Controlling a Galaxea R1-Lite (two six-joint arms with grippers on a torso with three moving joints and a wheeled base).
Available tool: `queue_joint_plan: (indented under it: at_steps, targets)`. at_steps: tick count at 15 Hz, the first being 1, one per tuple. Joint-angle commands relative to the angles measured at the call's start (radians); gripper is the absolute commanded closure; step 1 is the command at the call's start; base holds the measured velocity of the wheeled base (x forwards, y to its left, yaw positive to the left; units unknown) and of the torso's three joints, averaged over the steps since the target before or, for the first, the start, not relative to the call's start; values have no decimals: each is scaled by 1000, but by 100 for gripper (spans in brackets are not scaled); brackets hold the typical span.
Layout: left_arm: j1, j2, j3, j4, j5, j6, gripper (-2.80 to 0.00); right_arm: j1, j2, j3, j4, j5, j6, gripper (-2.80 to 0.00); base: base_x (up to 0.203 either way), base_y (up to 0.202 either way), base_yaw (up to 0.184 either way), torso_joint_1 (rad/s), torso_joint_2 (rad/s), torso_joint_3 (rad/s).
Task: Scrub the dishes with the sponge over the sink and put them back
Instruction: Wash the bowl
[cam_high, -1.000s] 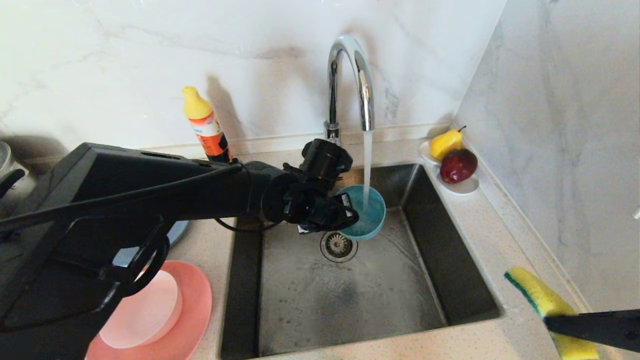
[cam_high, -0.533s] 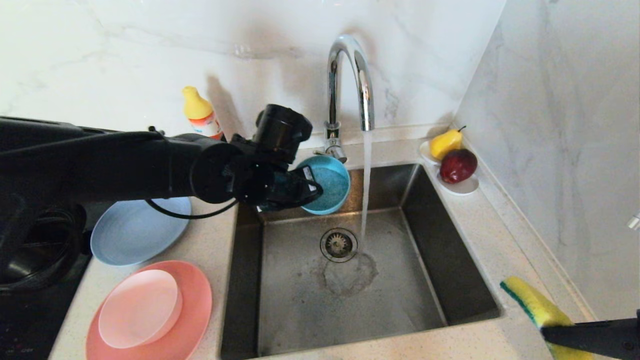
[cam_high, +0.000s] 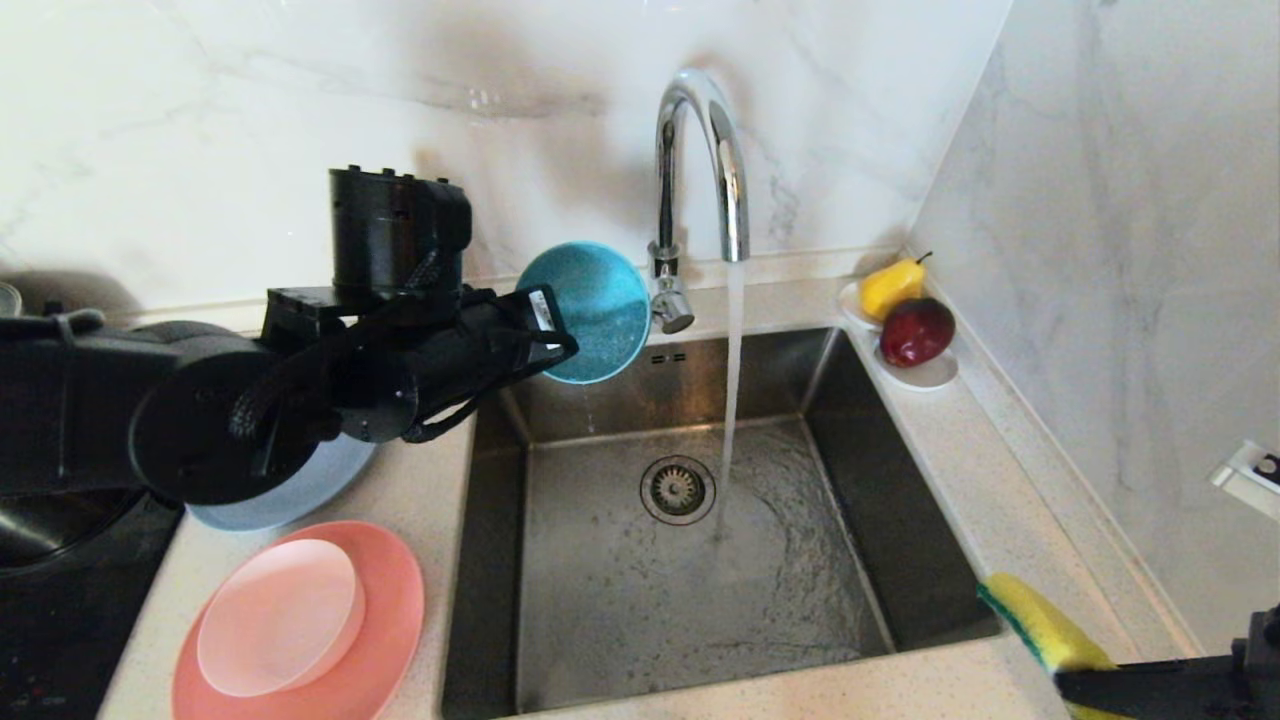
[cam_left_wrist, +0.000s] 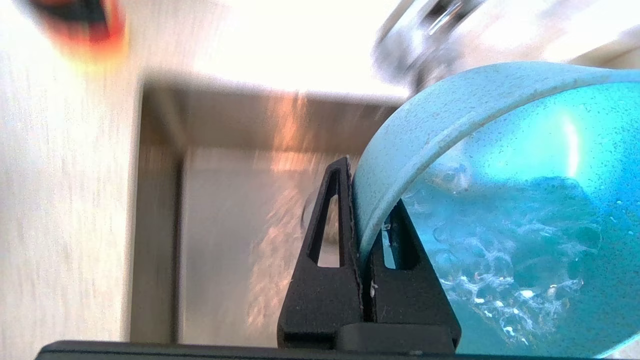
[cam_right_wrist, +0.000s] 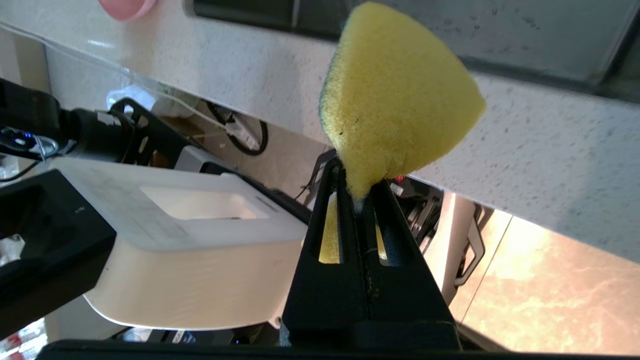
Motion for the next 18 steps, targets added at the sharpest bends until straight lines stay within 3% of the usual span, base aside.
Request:
queue_joint_plan:
  at_steps: [1, 4, 9, 18]
  targets:
    - [0, -80, 139, -338, -17, 78, 0, 1, 16, 4, 2, 16, 4, 0, 0, 0, 0, 0, 0, 0]
    - [1, -179, 263, -519, -141, 119, 0, 1, 31, 4, 1, 23, 4, 0, 0, 0, 0, 0, 0, 0]
    - [1, -234, 361, -768, -212, 220, 0, 2, 37, 18, 2, 37, 4, 0, 0, 0, 0, 0, 0, 0]
    - [2, -245, 374, -844, -217, 246, 0, 2, 48, 18, 0, 40, 4, 0, 0, 0, 0, 0, 0, 0]
